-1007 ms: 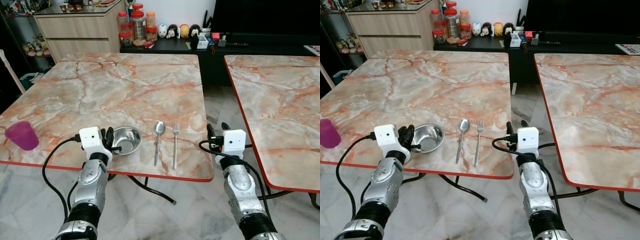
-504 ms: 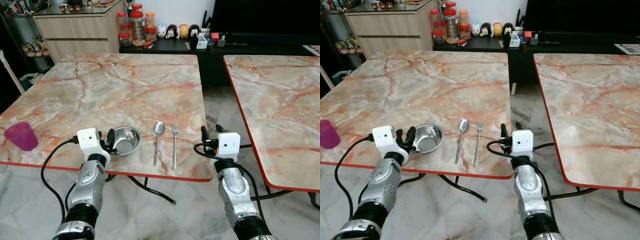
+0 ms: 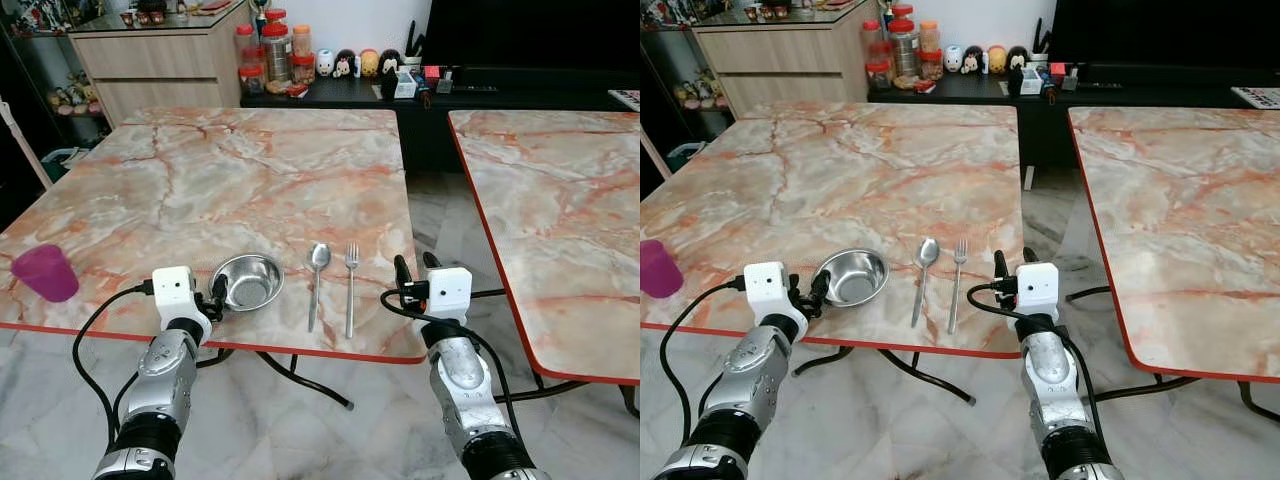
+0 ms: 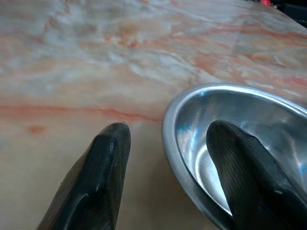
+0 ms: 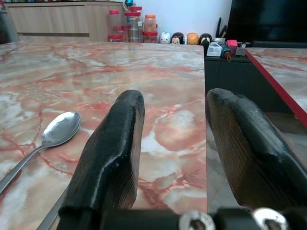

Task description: Setting the table

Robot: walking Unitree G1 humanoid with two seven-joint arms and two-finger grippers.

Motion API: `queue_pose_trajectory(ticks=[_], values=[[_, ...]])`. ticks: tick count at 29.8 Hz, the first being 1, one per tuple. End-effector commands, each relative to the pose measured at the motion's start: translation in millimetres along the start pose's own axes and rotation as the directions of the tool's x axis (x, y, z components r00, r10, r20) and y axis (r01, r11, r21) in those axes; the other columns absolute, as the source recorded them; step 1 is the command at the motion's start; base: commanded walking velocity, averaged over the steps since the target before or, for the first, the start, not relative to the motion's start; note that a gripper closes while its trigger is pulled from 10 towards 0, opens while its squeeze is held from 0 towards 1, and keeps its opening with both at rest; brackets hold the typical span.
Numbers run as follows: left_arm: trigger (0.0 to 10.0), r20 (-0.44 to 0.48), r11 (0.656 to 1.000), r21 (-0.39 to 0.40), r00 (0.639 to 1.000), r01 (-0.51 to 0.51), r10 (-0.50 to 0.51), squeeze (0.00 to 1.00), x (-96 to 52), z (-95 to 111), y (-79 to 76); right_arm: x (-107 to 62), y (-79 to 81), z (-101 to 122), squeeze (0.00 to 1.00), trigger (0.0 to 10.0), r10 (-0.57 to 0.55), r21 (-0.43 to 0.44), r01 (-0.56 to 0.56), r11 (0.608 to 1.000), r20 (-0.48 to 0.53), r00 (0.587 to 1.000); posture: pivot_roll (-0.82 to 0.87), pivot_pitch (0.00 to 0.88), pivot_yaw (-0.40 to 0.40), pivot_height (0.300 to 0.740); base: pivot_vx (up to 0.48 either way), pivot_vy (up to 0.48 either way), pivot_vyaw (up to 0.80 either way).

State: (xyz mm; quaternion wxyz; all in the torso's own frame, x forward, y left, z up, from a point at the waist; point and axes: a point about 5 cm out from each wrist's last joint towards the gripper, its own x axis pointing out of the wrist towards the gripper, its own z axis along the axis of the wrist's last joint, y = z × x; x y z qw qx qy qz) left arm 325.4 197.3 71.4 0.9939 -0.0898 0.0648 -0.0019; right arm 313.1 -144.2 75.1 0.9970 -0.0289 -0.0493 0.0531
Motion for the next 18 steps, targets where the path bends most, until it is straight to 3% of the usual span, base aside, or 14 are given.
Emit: queue_pose_trajectory(ticks=[1,5,9,17,18], values=[[10.0,-0.032,0.999,-0.054,0.999,0.008,-0.010,0.00,3.5,-1.3,-1.6,0.2,2.2,0.8,0.00,10.0,0.010,-0.006,-0.010,1.000,0.008,1.000,-0.06,0.000,0.067,0.740,0.000,0.000,0.00],[10.0,-0.064,0.997,-0.083,0.998,0.006,-0.012,0.00,4.7,-2.2,-0.4,-0.5,2.4,0.1,0.00,10.0,0.011,-0.006,-0.011,1.000,0.009,1.000,-0.06,0.000,0.068,0.740,0.000,0.000,0.00],[10.0,-0.154,0.993,-0.108,0.988,-0.040,0.023,0.00,6.6,-6.8,5.9,0.7,4.8,0.2,0.00,10.0,0.017,-0.003,-0.016,1.000,0.008,1.000,-0.06,0.000,0.073,0.740,0.000,0.000,0.00],[10.0,-0.189,0.994,-0.095,0.981,-0.053,0.034,0.00,11.3,0.1,8.9,1.1,6.4,0.4,0.00,10.0,0.022,-0.002,-0.022,1.000,0.012,1.000,-0.06,0.000,0.072,0.740,0.000,0.000,0.00],[2.5,-0.185,0.993,-0.101,0.982,-0.056,0.036,0.00,12.2,2.1,8.9,1.3,6.2,0.4,0.00,10.0,0.022,-0.002,-0.022,1.000,0.011,1.000,-0.06,0.000,0.072,0.740,0.000,0.000,0.00]])
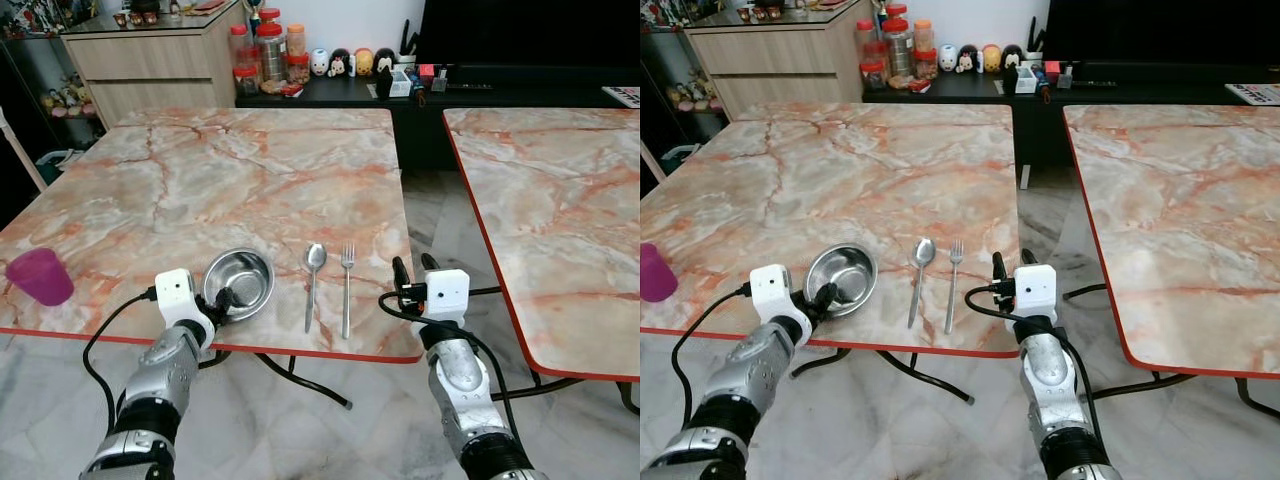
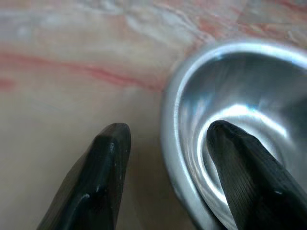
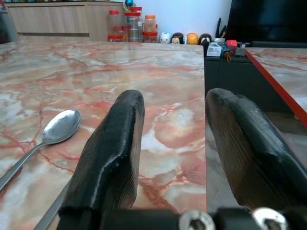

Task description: Setting the table

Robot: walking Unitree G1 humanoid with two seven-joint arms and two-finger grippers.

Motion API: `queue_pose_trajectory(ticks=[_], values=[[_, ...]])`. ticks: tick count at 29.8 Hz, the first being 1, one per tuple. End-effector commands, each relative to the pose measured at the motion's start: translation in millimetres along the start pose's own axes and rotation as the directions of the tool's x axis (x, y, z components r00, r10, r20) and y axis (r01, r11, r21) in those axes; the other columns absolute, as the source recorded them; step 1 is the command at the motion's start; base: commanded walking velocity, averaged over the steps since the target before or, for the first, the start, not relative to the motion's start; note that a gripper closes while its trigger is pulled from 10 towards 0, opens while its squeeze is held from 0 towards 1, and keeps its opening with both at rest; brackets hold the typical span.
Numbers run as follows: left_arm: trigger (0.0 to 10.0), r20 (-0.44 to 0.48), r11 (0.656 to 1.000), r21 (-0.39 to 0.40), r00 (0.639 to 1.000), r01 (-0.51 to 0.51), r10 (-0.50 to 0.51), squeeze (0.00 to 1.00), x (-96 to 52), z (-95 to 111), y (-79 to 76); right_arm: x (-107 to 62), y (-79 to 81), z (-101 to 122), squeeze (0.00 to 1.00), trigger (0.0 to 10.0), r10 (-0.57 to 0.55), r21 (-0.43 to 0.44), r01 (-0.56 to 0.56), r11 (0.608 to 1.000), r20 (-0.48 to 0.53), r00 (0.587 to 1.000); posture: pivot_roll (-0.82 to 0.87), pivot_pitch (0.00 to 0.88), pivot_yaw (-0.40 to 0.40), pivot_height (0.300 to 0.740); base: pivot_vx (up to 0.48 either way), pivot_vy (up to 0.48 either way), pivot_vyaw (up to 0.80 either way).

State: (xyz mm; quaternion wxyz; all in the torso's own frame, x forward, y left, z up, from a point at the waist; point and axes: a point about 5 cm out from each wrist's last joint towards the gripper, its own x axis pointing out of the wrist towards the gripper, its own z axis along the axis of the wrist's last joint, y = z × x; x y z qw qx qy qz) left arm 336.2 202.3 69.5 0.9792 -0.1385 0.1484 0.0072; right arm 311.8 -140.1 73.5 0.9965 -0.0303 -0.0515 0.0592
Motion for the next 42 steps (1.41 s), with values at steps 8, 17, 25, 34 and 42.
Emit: queue_pose_trajectory(ticks=[8,17,25,34,42], values=[[0.0,0.013,0.999,-0.043,0.999,-0.031,0.031,0.00,1.6,13.3,5.7,6.8,1.3,4.3,0.00,10.0,0.004,0.002,-0.004,1.000,0.010,1.000,-0.05,0.000,0.070,0.740,0.000,0.000,0.00],[0.0,-0.039,1.000,0.016,0.999,0.017,-0.016,0.00,1.0,19.7,5.3,9.9,5.5,5.6,0.00,10.0,0.000,0.016,0.000,1.000,0.010,1.000,-0.03,0.000,0.083,0.740,0.000,0.000,0.00],[0.0,0.000,0.999,-0.050,1.000,0.014,-0.014,0.00,0.3,24.0,2.1,6.8,2.7,1.6,0.00,10.0,-0.021,0.023,0.021,1.000,-0.003,1.000,-0.03,0.000,0.086,0.740,0.000,0.000,0.00],[0.0,0.072,0.988,-0.155,0.997,0.023,-0.012,0.00,-5.5,23.6,-2.0,9.8,-4.5,3.6,0.00,10.0,-0.025,0.011,0.025,1.000,-0.003,1.000,-0.02,0.000,0.054,0.740,0.000,0.000,0.00],[0.0,0.317,0.954,-0.299,0.946,0.032,0.067,0.00,-15.0,35.5,-8.6,12.0,-9.7,5.2,0.00,10.0,-0.029,0.007,0.029,1.000,-0.005,1.000,-0.02,0.000,0.021,0.740,0.000,0.000,0.00]])
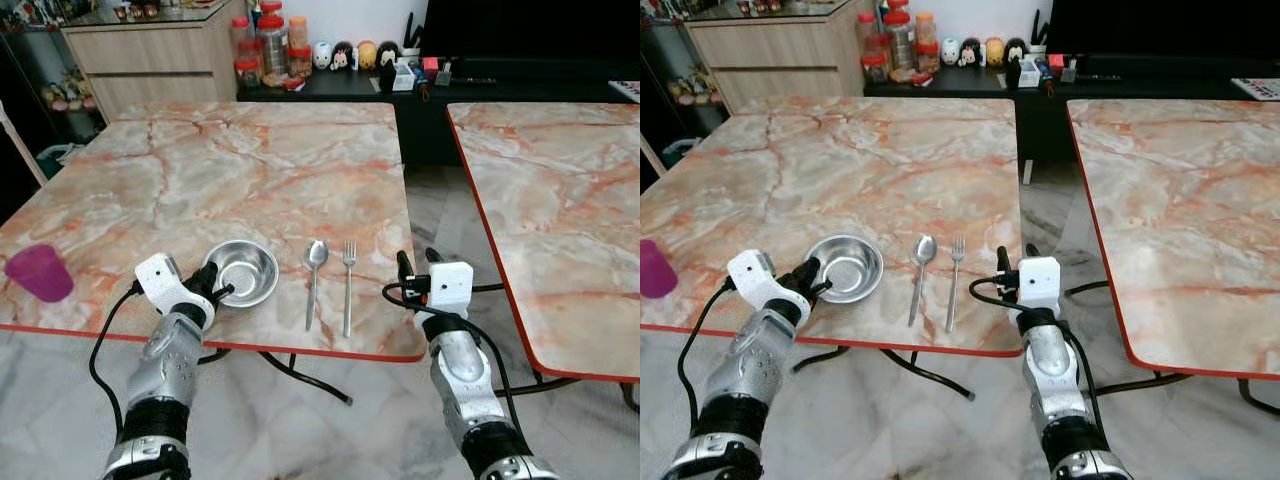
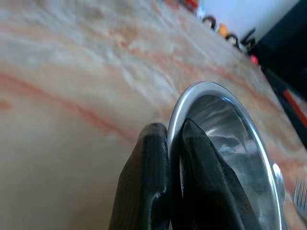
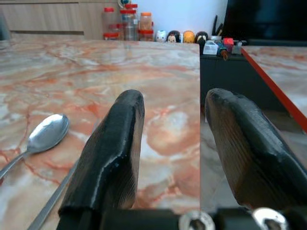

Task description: Setting the table

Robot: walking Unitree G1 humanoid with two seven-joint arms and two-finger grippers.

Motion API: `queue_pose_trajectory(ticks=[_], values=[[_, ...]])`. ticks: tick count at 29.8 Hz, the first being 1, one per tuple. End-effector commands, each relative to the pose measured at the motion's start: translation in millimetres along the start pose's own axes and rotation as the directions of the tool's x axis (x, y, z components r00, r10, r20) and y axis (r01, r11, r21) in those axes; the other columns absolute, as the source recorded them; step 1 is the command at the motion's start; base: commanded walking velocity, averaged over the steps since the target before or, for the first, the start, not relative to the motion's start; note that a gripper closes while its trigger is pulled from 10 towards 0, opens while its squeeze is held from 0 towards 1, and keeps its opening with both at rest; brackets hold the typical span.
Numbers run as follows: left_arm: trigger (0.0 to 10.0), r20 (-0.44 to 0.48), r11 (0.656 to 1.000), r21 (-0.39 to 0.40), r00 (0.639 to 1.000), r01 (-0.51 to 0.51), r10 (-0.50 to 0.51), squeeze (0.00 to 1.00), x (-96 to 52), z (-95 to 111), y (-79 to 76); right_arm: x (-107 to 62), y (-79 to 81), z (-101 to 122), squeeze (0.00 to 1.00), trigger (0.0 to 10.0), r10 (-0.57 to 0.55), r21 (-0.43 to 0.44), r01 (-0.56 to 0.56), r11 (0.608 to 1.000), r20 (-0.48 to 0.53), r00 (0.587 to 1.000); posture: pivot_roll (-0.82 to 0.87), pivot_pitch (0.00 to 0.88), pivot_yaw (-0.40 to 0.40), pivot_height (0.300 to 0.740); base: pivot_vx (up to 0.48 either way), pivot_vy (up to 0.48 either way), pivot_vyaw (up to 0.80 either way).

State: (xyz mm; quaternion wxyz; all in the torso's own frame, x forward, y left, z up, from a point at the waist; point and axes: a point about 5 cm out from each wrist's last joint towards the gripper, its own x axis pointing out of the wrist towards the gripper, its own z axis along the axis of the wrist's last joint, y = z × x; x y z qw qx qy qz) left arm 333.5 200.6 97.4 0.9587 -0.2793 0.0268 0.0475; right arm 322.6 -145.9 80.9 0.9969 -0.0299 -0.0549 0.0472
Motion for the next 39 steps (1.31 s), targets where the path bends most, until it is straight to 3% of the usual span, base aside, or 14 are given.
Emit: queue_pose_trajectory(ticks=[1,2,3,13,18,26,30,39], values=[[0.2,0.138,1.000,0.005,0.990,-0.012,0.012,0.00,-6.2,8.2,-7.5,1.7,-4.1,-0.3,0.00,10.0,-0.007,0.004,0.007,1.000,-0.011,1.000,-0.02,0.000,0.021,0.740,0.000,0.000,0.00],[0.2,0.138,1.000,0.005,0.990,-0.012,0.012,0.00,-6.2,8.2,-7.5,1.7,-4.1,-0.3,0.00,10.0,-0.007,0.004,0.007,1.000,-0.011,1.000,-0.02,0.000,0.021,0.740,0.000,0.000,0.00],[10.0,0.161,0.999,0.036,0.987,-0.013,0.007,0.00,-9.6,5.3,-10.8,1.1,-6.2,0.2,0.00,10.0,-0.016,0.002,0.016,1.000,-0.008,1.000,-0.02,0.000,0.012,0.740,0.000,0.000,0.00],[10.0,0.244,0.995,0.095,0.970,-0.024,0.000,0.00,-18.3,9.8,-13.1,-24.5,-28.9,-15.1,0.00,10.0,-0.090,-0.037,0.088,0.995,-0.045,0.995,-0.04,0.000,0.002,0.740,0.000,0.000,0.00],[10.0,0.261,0.993,0.116,0.965,-0.034,0.002,0.00,-17.7,10.1,-15.1,-25.2,-30.2,-14.1,0.00,10.0,-0.097,-0.035,0.095,0.995,-0.041,0.994,-0.05,0.000,0.010,0.740,0.000,-0.050,0.00],[10.0,0.263,0.993,0.119,0.965,-0.026,-0.006,0.00,-16.5,9.5,-17.7,-27.8,-29.6,-17.5,0.00,10.0,-0.111,-0.032,0.109,0.993,-0.056,0.992,-0.06,0.000,0.006,0.740,0.000,-0.480,0.00],[10.0,0.260,0.992,0.123,0.965,-0.021,-0.012,0.00,-15.8,9.1,-19.3,-34.7,-29.9,-28.1,0.00,10.0,-0.116,-0.042,0.112,0.993,-0.106,0.988,-0.05,0.000,0.003,0.740,0.000,-0.423,0.00],[10.0,0.274,0.993,0.115,0.962,-0.029,-0.003,0.00,-15.9,11.6,-19.1,-50.5,-30.8,-55.0,0.00,10.0,-0.106,-0.052,0.096,0.994,-0.246,0.964,-0.05,0.000,0.001,0.740,0.000,0.000,0.00]])
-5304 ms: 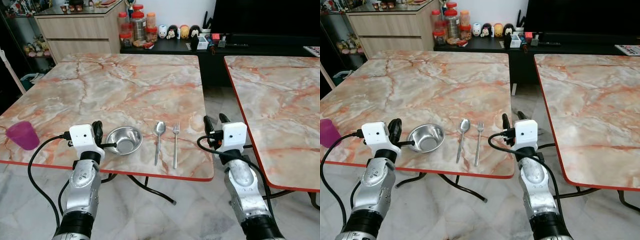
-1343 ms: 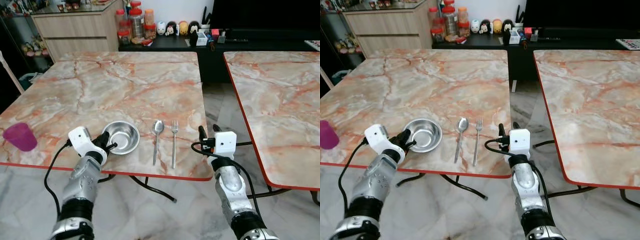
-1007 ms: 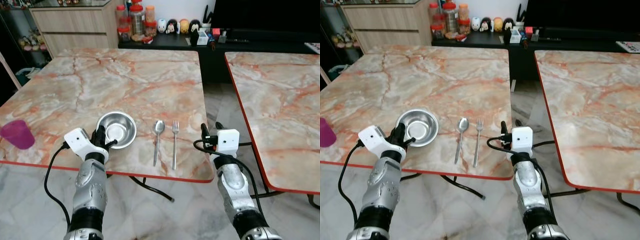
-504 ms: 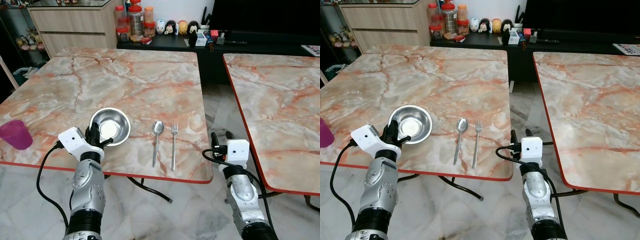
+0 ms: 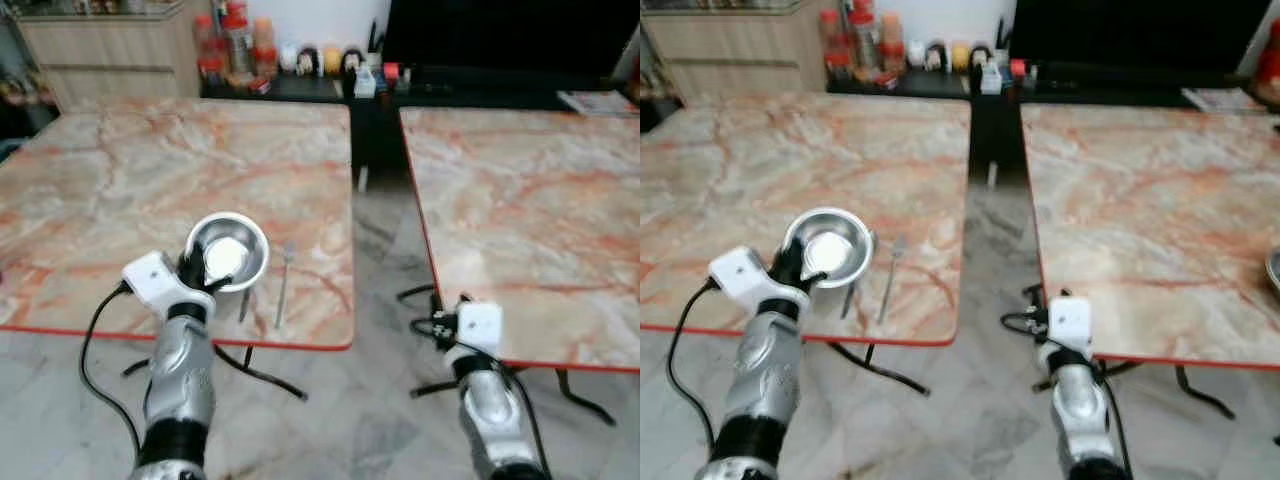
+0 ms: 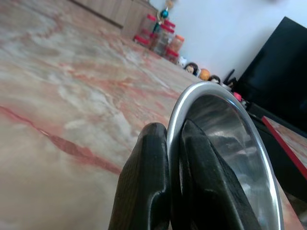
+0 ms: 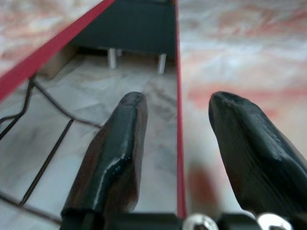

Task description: Setting the table

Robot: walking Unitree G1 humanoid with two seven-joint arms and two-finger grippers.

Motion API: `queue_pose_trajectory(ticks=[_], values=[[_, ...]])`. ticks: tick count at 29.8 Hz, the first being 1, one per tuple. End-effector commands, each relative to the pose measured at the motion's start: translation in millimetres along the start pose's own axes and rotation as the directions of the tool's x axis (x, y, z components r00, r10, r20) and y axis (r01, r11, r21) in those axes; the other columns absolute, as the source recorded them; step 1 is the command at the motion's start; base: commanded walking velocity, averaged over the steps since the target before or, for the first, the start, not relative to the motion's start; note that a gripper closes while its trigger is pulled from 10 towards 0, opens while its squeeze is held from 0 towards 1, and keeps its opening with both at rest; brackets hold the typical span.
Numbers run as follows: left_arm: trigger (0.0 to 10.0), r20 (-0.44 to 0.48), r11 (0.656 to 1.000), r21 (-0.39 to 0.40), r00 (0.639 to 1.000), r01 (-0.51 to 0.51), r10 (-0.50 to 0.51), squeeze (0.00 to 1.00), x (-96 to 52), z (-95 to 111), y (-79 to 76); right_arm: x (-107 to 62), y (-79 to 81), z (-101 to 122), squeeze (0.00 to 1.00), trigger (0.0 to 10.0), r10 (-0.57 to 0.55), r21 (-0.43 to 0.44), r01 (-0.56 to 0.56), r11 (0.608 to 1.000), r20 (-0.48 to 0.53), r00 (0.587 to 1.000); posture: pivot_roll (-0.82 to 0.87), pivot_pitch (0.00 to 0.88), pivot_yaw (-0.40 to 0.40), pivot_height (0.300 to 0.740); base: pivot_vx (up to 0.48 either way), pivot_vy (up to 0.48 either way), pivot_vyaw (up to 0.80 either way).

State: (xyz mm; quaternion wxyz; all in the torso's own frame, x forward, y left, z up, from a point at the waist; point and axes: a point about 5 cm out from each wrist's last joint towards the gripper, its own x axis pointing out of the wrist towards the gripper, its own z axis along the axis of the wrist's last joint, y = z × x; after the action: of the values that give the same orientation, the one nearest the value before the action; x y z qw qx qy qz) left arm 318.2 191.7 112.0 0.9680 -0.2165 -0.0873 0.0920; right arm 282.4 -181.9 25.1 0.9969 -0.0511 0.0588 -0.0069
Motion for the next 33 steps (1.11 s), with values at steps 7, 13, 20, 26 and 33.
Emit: queue_pose_trajectory(ticks=[7,13,20,26,33], values=[[10.0,0.052,1.000,-0.002,0.999,-0.010,0.010,0.00,4.3,9.5,-1.9,-0.7,-1.4,-1.6,0.00,10.0,0.018,-0.001,-0.018,1.000,-0.006,1.000,-0.04,0.000,-0.008,0.740,0.000,0.000,0.00],[10.0,0.040,1.000,0.007,0.999,-0.012,0.012,0.00,1.8,5.7,-1.0,-0.1,0.3,3.9,0.00,10.0,0.029,-0.008,-0.029,1.000,0.037,0.999,-0.04,0.000,-0.004,0.740,0.000,0.000,0.00],[10.0,0.029,1.000,0.013,1.000,-0.005,0.004,0.00,0.0,2.4,-2.4,5.1,1.1,15.6,0.00,10.0,0.031,-0.001,-0.031,1.000,0.085,0.996,-0.05,0.000,-0.001,0.740,0.000,0.000,0.00],[10.0,0.029,1.000,0.015,1.000,-0.002,0.001,0.00,-1.0,1.8,-2.2,7.6,2.3,19.6,0.00,10.0,0.038,0.001,-0.038,0.999,0.099,0.994,-0.05,0.000,-0.007,0.740,0.000,0.000,0.00],[10.0,0.030,0.999,0.035,0.999,-0.034,0.033,0.00,-10.7,0.0,7.7,8.1,3.7,21.6,0.00,10.0,0.055,0.000,-0.055,0.998,0.107,0.993,-0.04,0.000,-0.013,0.740,0.000,0.000,0.00]])
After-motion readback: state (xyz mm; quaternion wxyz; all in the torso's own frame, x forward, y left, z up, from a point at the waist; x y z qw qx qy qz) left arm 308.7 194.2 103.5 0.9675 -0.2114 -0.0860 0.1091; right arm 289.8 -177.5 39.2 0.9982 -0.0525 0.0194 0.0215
